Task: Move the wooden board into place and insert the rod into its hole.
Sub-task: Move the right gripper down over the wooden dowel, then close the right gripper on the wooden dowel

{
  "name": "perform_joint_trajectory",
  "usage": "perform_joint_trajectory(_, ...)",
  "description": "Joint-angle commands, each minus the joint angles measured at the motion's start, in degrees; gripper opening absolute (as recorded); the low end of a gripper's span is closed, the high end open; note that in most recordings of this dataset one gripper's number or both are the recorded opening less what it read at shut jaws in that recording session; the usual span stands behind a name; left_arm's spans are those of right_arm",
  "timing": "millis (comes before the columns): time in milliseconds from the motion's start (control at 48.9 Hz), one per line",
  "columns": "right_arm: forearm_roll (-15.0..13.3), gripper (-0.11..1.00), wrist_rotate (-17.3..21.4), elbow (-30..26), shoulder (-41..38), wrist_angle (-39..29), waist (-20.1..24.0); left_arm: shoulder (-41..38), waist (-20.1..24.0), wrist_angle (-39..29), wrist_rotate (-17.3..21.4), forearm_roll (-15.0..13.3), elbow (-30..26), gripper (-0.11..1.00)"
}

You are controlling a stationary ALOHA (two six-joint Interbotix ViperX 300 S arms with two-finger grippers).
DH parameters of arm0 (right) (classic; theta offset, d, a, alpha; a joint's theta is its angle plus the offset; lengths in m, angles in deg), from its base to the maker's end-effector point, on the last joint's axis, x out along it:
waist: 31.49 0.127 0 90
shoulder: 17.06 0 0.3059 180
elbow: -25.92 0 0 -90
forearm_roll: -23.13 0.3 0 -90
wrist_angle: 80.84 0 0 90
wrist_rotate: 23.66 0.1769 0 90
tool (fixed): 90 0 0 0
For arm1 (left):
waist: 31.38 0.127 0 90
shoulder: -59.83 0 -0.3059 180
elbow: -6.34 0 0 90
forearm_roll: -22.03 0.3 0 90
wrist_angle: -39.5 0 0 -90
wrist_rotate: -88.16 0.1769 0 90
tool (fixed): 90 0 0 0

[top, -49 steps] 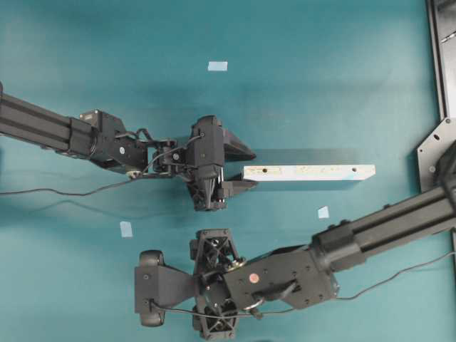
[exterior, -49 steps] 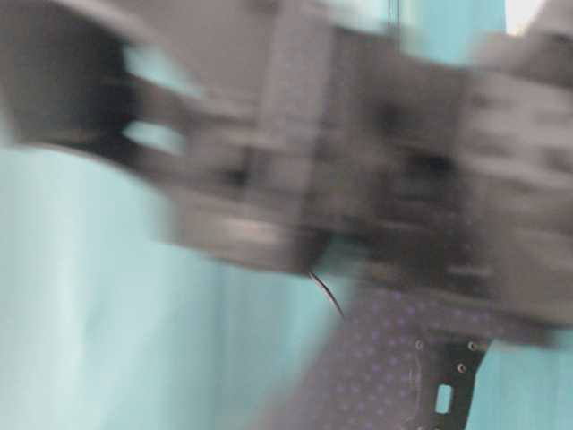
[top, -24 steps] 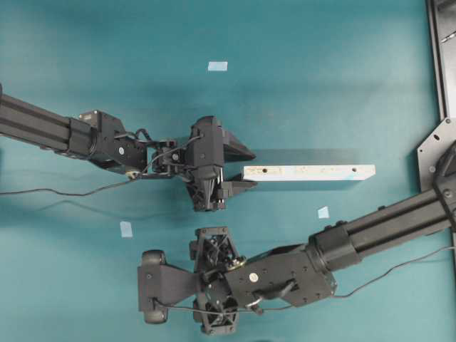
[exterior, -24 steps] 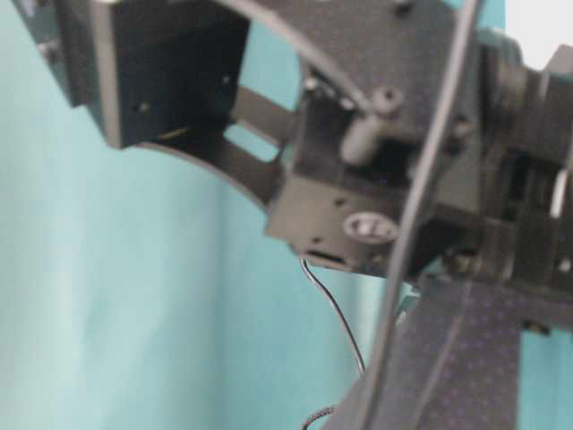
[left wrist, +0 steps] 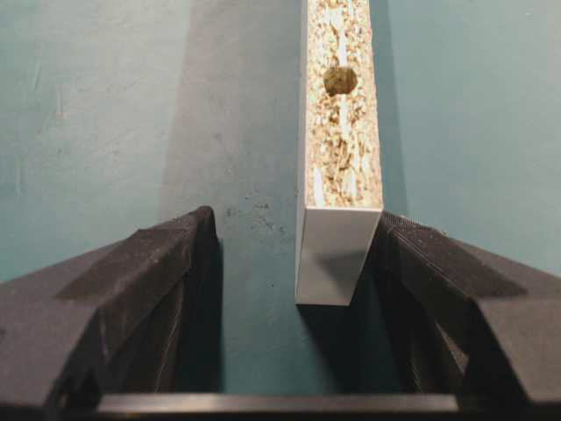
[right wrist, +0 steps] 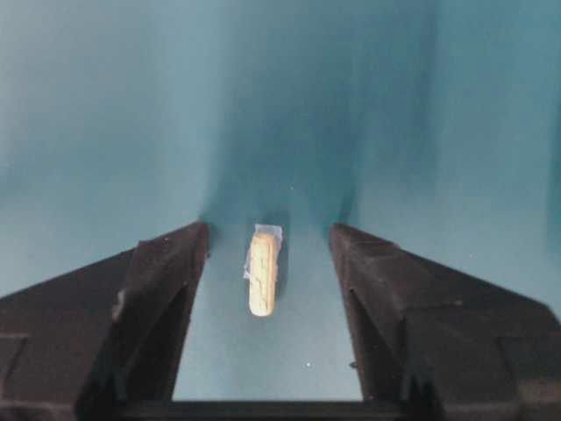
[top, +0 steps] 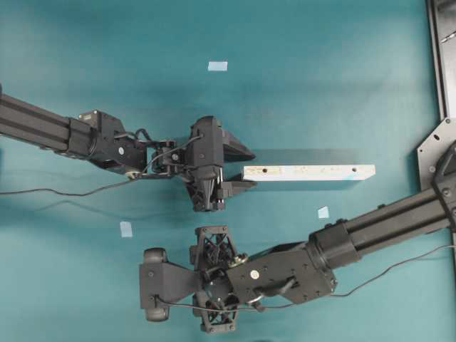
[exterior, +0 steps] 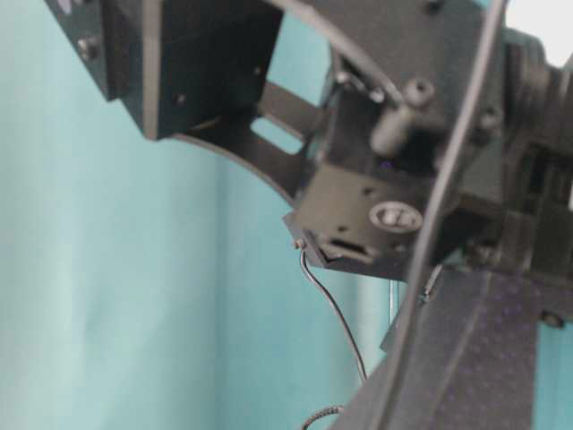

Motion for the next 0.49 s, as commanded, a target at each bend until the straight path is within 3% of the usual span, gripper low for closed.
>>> perform_joint_trajectory(0, -0.09, 0.61, 0.09, -0.53, 1.32, 0.53, 0.0, 1.41, -0.53, -0.18, 0.0, -0.09, 0.18, 0.72)
perform_joint_trajectory(307, -0.09, 0.45, 0.18, -0.18, 1.14, 0.62, 0.0, 1.49, -0.53, -0.18, -0.09, -0.18, 0.09, 0.72)
perform_joint_trajectory(471, -0.09, 0.45, 0.18, -0.18, 1.14, 0.62, 0.0, 1.58, -0.53, -0.18, -0.09, -0.18, 0.18, 0.72)
